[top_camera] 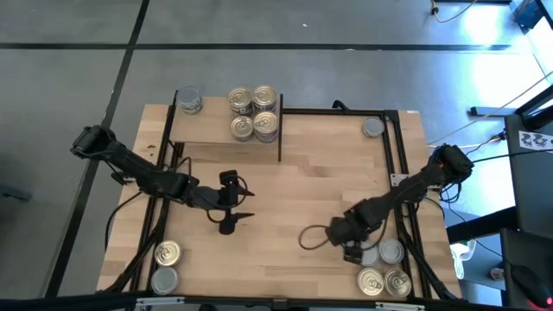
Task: Stack canned seafood by type on shelf
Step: Stack the blue tuna can on top of the blue tuna can on the shelf
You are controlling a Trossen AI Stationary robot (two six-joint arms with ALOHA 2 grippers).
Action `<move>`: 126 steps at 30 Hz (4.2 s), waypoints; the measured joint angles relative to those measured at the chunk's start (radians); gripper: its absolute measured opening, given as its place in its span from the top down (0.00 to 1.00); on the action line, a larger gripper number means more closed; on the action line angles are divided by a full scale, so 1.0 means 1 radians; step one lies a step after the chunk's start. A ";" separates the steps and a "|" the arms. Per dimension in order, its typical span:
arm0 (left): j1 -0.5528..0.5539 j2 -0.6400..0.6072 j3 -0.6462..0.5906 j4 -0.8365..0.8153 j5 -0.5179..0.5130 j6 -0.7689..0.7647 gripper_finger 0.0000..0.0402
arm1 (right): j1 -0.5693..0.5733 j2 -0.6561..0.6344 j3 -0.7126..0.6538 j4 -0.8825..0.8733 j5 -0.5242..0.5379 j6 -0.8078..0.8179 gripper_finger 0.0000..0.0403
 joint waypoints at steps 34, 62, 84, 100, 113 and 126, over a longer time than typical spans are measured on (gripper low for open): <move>-0.006 0.000 0.000 -0.046 -0.002 -0.024 0.25 | 0.197 0.084 -0.052 0.424 -0.362 0.724 0.18; -0.006 0.000 0.000 -0.049 -0.002 -0.019 0.25 | -0.058 0.161 -0.047 0.610 -0.075 0.302 0.18; -0.004 -0.001 0.000 -0.032 -0.042 0.025 0.25 | -0.263 0.175 -0.058 0.848 0.631 -0.283 0.18; 0.122 0.318 0.087 0.201 0.030 0.040 0.31 | -0.160 -0.001 -0.059 0.571 0.734 -0.483 0.18; 0.256 0.484 0.317 -0.044 0.307 0.165 0.66 | -0.143 -0.001 -0.208 0.747 0.700 -0.527 0.18; 0.316 0.536 0.310 -0.064 0.319 0.184 0.87 | -0.143 -0.002 -0.232 0.787 0.686 -0.503 0.18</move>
